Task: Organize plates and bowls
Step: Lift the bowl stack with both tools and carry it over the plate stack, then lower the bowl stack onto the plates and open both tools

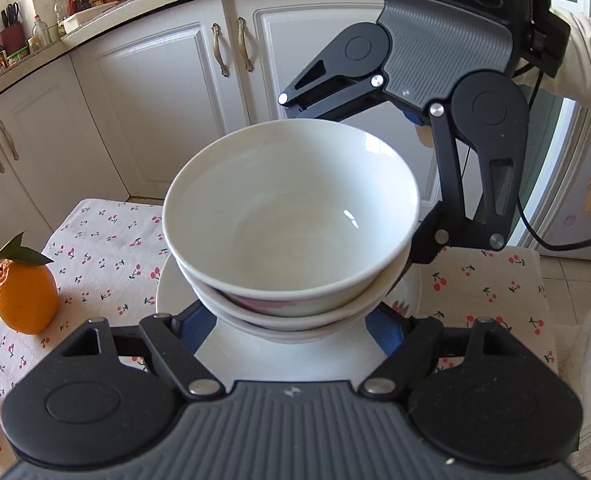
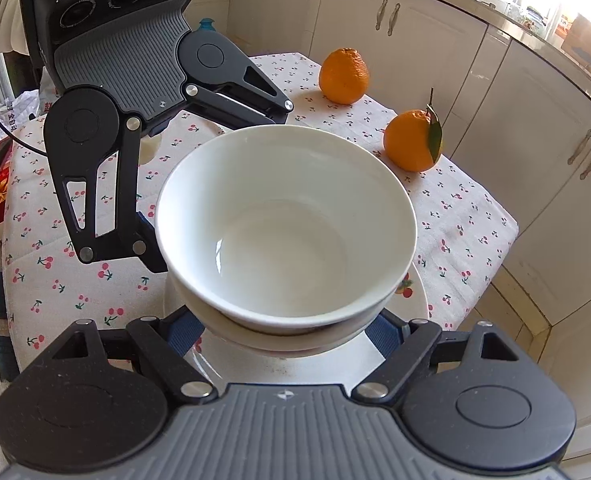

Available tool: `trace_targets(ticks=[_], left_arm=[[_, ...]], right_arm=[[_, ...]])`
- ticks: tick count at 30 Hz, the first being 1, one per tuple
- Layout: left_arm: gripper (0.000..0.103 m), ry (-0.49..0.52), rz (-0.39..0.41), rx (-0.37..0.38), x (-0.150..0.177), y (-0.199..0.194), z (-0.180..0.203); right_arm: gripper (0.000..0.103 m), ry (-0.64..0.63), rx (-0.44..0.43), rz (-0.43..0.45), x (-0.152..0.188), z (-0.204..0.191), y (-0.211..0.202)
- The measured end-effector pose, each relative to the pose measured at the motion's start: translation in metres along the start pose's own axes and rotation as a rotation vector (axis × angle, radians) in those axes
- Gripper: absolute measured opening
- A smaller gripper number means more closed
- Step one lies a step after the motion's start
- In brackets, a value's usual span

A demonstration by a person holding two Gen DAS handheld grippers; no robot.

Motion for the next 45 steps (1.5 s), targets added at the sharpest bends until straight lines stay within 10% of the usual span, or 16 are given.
trace_targets(ticks=[31, 34, 45], left_arm=[[0.082, -0.019, -0.013, 0.011, 0.001, 0.014, -0.013], [0.090, -0.011, -0.006, -0.022, 0.002, 0.013, -0.010], [0.101, -0.040, 0.062, -0.209, 0.016, -0.019, 0.009]], right_arm=[[0.089, 0.091, -0.045, 0.009, 0.014, 0.023, 0.020], [0.103, 0.101, -0.049, 0.018, 0.015, 0.022, 0.018], [0.103, 0.146, 0.098, -0.013, 0.008, 0.000, -0.002]])
Point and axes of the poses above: each gripper's, at about its wrist camera, not at the fingertips, and y roughly the way its jaws point, z to its right, x to its underside, the point moved 2 cm from there along y, roughly the way its jaws point, and after that the axes turned 5 degrees about -y, right-handed, at the moved point
